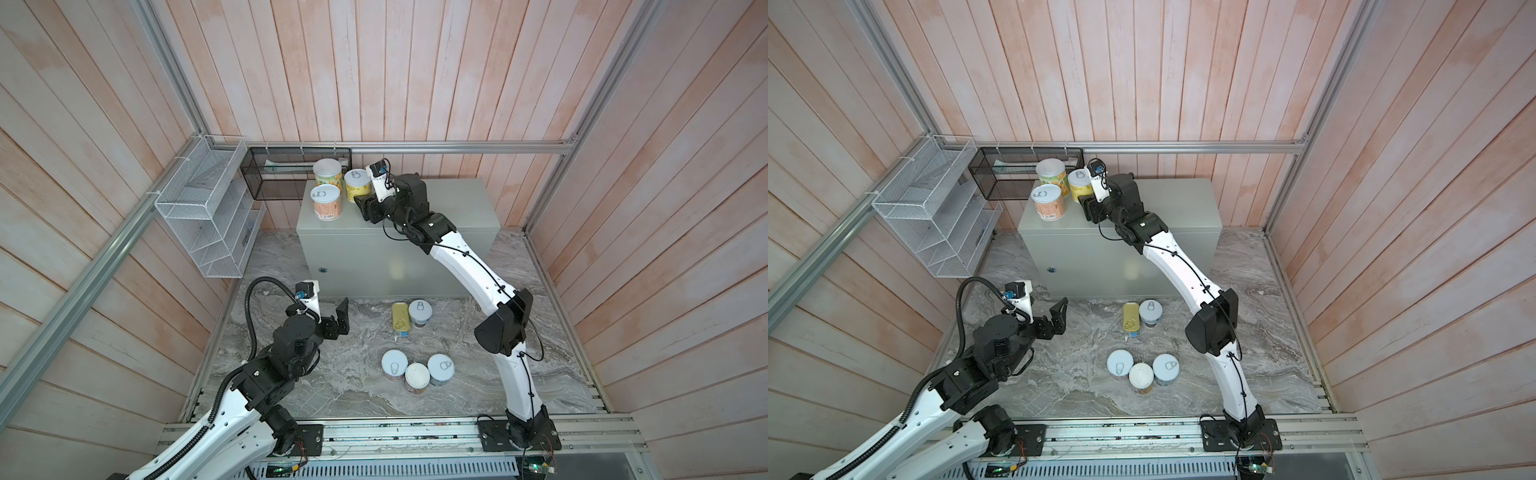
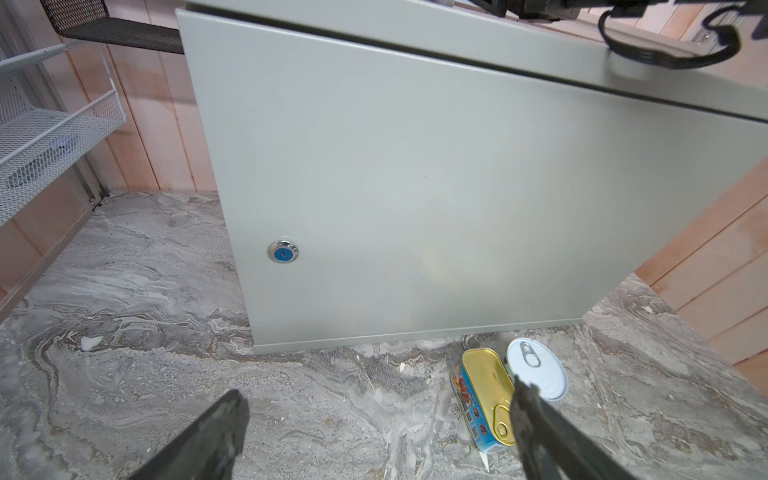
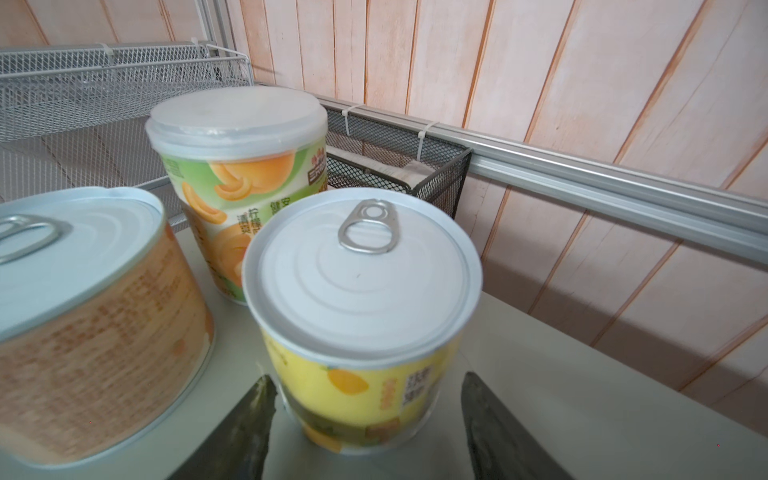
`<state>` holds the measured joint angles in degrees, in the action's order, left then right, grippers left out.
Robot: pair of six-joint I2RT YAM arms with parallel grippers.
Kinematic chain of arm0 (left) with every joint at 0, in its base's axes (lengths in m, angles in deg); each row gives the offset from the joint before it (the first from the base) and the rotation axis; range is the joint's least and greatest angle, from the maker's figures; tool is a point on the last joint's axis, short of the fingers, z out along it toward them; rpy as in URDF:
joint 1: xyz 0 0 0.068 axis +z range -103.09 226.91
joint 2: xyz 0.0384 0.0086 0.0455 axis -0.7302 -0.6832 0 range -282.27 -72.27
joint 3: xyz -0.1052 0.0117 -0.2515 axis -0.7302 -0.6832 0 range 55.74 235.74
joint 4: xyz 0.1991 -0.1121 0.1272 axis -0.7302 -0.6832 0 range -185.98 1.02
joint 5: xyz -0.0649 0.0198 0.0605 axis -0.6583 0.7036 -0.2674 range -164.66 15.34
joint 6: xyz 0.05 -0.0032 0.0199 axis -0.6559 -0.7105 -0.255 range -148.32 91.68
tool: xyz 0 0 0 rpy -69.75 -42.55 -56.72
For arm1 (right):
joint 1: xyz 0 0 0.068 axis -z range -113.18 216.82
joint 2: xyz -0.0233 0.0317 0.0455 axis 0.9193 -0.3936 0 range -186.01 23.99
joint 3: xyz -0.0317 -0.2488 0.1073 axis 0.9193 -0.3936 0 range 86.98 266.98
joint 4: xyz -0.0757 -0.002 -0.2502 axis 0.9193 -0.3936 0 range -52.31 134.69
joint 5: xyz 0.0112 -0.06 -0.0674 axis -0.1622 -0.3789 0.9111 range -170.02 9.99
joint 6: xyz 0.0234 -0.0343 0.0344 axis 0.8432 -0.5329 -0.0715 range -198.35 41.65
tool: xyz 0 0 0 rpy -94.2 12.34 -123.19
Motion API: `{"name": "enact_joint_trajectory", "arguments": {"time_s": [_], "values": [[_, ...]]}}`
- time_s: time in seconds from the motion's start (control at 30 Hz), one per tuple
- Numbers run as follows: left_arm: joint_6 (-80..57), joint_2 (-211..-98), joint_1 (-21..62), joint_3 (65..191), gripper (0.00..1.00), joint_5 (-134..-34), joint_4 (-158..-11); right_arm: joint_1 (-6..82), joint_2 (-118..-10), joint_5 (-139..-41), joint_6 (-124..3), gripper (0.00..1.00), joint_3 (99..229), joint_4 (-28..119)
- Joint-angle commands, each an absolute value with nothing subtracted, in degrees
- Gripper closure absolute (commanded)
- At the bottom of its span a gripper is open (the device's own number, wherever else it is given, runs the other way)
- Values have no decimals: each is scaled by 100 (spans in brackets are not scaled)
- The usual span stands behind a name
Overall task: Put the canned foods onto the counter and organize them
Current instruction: 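Push the yellow can toward the orange-labelled can with the right gripper, then withdraw the right gripper down toward the floor cans while the left gripper advances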
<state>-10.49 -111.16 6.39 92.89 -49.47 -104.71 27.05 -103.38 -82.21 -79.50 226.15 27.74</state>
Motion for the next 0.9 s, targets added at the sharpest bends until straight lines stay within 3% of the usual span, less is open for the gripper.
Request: {"name": "enact_joint_trajectory", "arguments": {"time_s": [0.0, 0.2, 0.47, 0.67, 0.87], "values": [[-1153, -11201, 632, 9308, 0, -5158, -10564, 2666, -9952, -8100, -7912, 24, 22518, 2545], [-1269, -11463, 637, 9364, 0, -5564, -10663, 2665, -8524, -8184, -7700, 19, 20718, 3192], [-1134, -11881, 592, 9452, 1, -6580, -10980, 2651, -5543, -7530, -7160, 12, 17087, 4286], [-976, -11889, 376, 9335, 1, -7320, -11230, 2664, -3519, -6982, -6667, 9, 15281, 3726], [-852, -11945, -10, 9154, 1, -7835, -11119, 2676, -2143, -6698, -5879, 8, 13779, 3146]]}}
